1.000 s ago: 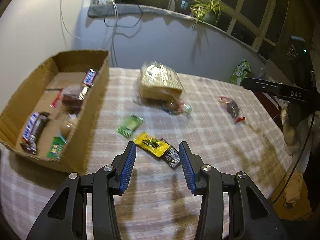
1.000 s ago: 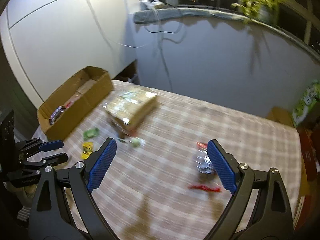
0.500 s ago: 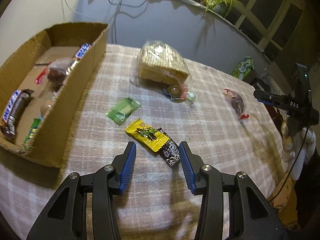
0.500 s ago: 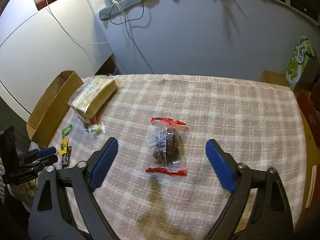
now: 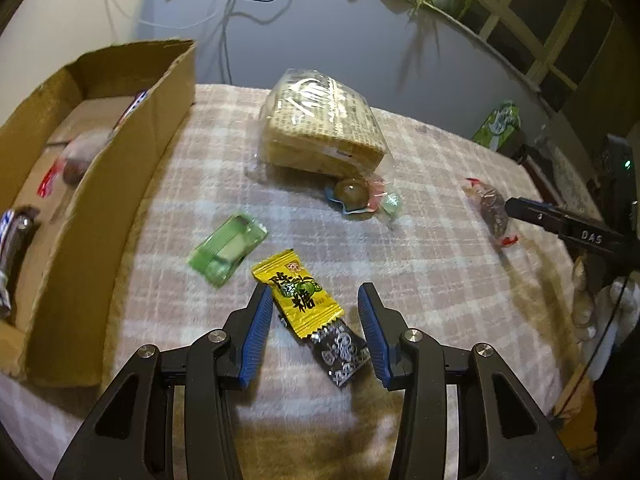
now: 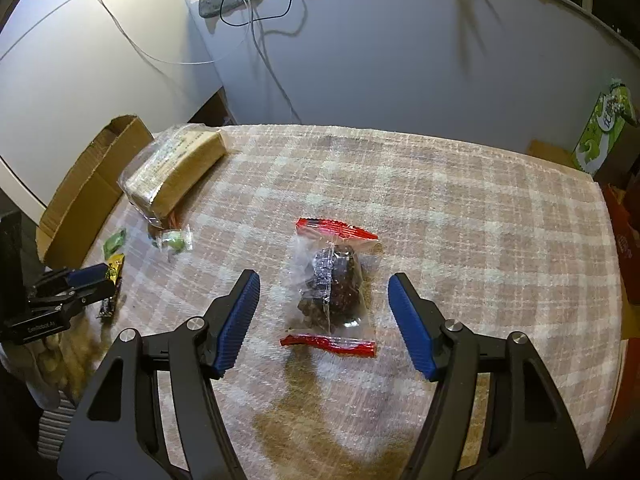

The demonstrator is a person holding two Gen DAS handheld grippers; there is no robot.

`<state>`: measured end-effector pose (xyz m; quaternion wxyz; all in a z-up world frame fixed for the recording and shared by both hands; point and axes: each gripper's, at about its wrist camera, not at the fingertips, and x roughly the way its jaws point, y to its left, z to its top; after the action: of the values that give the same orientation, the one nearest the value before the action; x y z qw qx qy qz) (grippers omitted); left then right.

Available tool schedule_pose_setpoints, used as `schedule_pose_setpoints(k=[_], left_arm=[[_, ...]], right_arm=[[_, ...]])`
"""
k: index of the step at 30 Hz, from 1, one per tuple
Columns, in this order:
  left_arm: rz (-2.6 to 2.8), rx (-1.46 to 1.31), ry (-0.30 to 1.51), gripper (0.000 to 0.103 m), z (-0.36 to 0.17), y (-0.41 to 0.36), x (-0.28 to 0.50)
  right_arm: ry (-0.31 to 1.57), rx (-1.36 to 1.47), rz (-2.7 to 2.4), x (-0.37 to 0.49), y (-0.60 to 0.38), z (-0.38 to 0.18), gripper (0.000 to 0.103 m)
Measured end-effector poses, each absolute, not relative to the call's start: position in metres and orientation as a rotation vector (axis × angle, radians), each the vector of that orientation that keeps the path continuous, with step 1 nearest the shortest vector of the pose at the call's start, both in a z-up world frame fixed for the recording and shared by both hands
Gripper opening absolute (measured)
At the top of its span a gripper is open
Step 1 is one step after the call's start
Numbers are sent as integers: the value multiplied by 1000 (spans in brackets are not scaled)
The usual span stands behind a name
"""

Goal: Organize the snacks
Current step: 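Grasp the yellow candy packet with the left tool while the right tool grasps the clear snack bag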

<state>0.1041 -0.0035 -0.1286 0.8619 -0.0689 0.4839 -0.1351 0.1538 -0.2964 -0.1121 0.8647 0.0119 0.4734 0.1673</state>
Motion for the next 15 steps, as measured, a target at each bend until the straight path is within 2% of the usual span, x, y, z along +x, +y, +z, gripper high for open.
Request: schedule_pose_setpoints(k=[7, 13, 15], left_arm=[[-237, -29, 999, 42, -131, -22, 112], [-196, 73, 970, 25, -133, -32, 113], [-198, 78, 965, 24, -134, -32, 113]], right_arm=[[998, -63, 335, 157, -281, -122, 62], [1010, -124, 322, 159, -272, -132, 48], [1019, -128, 320, 160, -272, -134, 45]])
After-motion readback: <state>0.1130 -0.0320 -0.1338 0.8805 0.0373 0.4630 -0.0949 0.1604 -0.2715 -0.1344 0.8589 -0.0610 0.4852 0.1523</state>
